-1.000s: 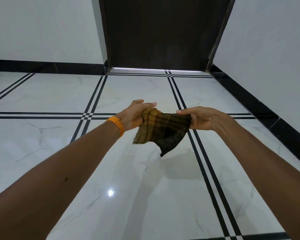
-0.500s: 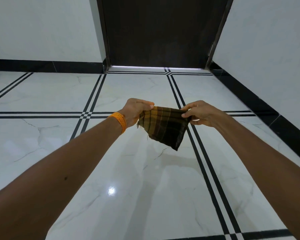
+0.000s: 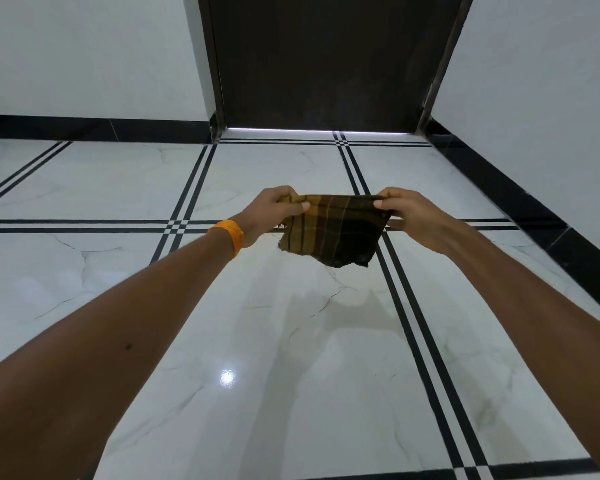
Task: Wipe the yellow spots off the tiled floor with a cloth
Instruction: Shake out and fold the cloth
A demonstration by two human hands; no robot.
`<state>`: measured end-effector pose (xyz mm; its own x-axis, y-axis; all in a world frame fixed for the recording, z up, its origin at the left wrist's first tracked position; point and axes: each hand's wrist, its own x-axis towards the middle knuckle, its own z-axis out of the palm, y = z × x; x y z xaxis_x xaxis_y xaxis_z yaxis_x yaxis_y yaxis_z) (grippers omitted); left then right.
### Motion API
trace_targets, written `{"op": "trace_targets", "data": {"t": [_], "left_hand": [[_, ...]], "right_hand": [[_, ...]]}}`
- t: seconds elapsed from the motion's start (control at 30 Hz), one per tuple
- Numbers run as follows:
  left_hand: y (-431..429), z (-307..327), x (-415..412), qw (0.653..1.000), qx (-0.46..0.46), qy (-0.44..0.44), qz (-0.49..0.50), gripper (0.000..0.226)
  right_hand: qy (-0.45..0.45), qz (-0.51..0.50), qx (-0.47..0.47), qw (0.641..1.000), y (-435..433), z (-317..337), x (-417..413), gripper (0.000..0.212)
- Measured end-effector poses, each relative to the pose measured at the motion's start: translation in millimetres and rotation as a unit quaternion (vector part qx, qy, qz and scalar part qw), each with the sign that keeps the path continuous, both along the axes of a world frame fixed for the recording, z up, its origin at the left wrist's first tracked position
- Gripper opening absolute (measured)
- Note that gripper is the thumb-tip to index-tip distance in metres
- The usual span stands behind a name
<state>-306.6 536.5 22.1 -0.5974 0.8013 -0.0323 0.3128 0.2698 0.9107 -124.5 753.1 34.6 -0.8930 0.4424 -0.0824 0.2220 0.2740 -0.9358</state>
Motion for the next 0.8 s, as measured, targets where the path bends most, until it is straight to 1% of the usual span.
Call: {"op": "trace_targets", "data": {"t": [0.03,0.1,0.13,0.17,0.2,0.23,0.27,0.3,0.33,0.37,0.4,0.43,0.5,0.53,0.67,0.73,0.8], "left_hand": [[-1,5,2,0.999,0.028,-0.03,0.001,0.021],[3,15,6,0.992,0.071,-0.099,0.026,0.03],[6,20,9,0.984,0.087,-0.149,0.051,0.034],[9,22,12,0.973,0.1,-0.195,0.077,0.036],[11,21,14,0.963,0.108,-0.229,0.097,0.036],[14,19,17,0.956,0.105,-0.251,0.107,0.036],[14,17,19,0.95,0.096,-0.275,0.109,0.035],[11,16,20,0.945,0.082,-0.297,0.107,0.035],[8,14,19,0.941,0.063,-0.319,0.096,0.034],[3,12,16,0.94,0.04,-0.331,0.075,0.034],[-1,11,12,0.942,0.02,-0.332,0.049,0.036],[-6,9,9,0.945,0.01,-0.326,0.03,0.044],[-10,6,5,0.949,0.014,-0.312,0.029,0.075],[-10,5,4,0.95,0.019,-0.31,0.027,0.081],[-7,7,6,0.951,0.035,-0.306,-0.007,0.077],[-3,8,5,0.945,0.053,-0.324,0.004,0.077],[-1,7,4,0.934,0.067,-0.35,0.032,0.076]], "right_hand": [[0.047,0.005,-0.055,0.997,-1,5,2,0.012],[0.133,-0.019,-0.18,0.975,-14,9,3,0.016],[0.137,-0.028,-0.257,0.956,-22,5,1,0.026],[0.12,-0.027,-0.336,0.934,-32,-5,-3,0.039],[0.083,-0.006,-0.394,0.915,-42,-18,-5,0.052],[0.049,0.022,-0.424,0.904,-53,-30,-6,0.058],[0.024,0.038,-0.429,0.902,-64,-37,-6,0.056],[0.013,0.04,-0.418,0.907,-71,-40,-7,0.045],[0.019,0.034,-0.399,0.916,-70,-41,-8,0.032],[0.031,0.021,-0.383,0.923,-67,-37,-9,0.024],[0.041,0.002,-0.372,0.927,-62,-31,-8,0.025],[0.049,-0.014,-0.368,0.928,-54,-28,-7,0.032],[0.056,-0.043,-0.364,0.929,-38,-22,-6,0.042],[0.059,-0.052,-0.359,0.93,-34,-21,-5,0.043],[0.071,-0.056,-0.367,0.926,-30,-16,-4,0.039],[0.072,-0.052,-0.376,0.922,-27,-14,-3,0.047],[0.053,-0.058,-0.362,0.929,-25,-11,-1,0.054]]}}
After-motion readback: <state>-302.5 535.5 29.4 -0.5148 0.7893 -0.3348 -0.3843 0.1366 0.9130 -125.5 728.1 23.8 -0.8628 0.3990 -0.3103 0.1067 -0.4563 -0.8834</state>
